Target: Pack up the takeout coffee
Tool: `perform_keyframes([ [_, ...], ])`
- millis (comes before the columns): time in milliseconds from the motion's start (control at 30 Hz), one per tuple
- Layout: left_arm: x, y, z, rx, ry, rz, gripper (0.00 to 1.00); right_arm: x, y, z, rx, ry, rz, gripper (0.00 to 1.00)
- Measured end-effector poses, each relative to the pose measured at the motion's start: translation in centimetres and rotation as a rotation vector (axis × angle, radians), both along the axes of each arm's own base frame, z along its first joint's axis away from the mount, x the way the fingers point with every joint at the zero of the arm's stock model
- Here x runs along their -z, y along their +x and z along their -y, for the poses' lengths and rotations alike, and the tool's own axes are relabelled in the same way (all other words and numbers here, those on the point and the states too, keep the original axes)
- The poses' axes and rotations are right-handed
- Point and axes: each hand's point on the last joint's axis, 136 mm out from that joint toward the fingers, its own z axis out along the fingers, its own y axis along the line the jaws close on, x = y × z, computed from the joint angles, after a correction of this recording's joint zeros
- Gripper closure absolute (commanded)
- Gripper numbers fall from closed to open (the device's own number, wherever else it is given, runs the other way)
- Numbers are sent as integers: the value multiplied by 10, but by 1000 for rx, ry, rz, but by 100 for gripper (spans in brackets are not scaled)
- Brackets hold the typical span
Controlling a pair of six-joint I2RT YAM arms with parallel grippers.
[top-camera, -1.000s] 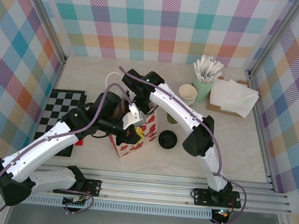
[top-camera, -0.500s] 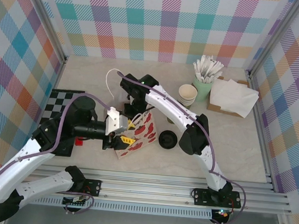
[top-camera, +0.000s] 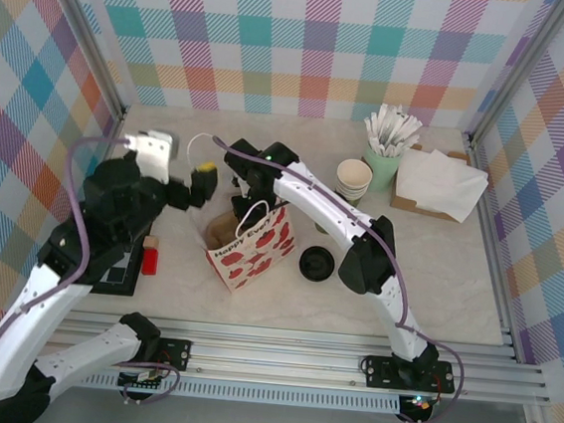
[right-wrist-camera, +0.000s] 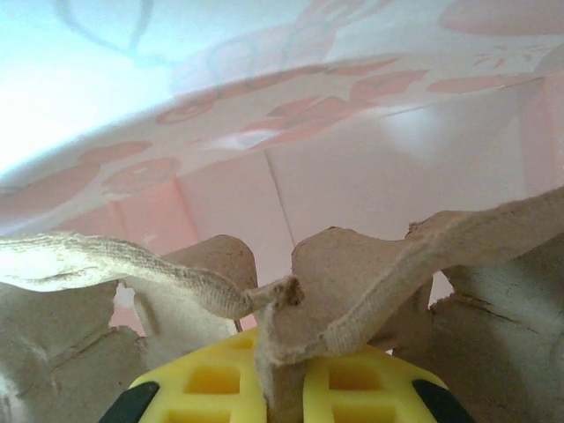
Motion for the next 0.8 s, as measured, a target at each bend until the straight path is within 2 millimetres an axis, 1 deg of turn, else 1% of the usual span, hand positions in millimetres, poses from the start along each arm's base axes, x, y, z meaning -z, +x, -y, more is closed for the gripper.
perform_keyframes([
  [67,8,18,-17,-103,-32,-52,0,-4,0,-3,-24,11,20,100],
  [133,26,35,-31,-189,-61,-126,1,-6,1,-6,-52,24,41,100],
  [200,51,51,-39,-250,-76,-209,5,-8,2,-8,-81,33,61,100],
  [233,62,57,-41,-269,-83,-248,9,-7,3,-9,-96,37,71,100],
  [267,70,62,-42,-276,-91,-273,13,-8,4,-10,-109,40,79,100],
  [300,77,66,-42,-276,-110,-300,24,-8,5,-11,-125,44,88,100],
  [333,82,70,-41,-266,-128,-321,37,-8,5,-12,-143,46,97,100],
  [400,89,73,-37,-243,-161,-351,55,-8,6,-13,-172,50,110,100],
  [433,91,74,-34,-231,-178,-362,59,-8,7,-13,-186,52,116,100],
  [467,93,75,-31,-222,-193,-372,68,-7,7,-13,-199,53,120,100],
  [500,94,75,-29,-217,-209,-381,82,-5,7,-13,-218,51,125,100],
  [533,96,76,-28,-220,-224,-391,91,-2,6,-12,-237,45,125,100],
  [567,98,77,-28,-224,-231,-397,96,1,5,-11,-254,40,124,100],
  [600,101,78,-28,-235,-247,-408,100,4,4,-10,-275,33,123,100],
  [667,110,80,-28,-252,-257,-440,100,10,1,-10,-320,27,123,100],
  [800,138,84,-27,-297,-273,-540,100,13,-3,-11,-407,15,146,100],
])
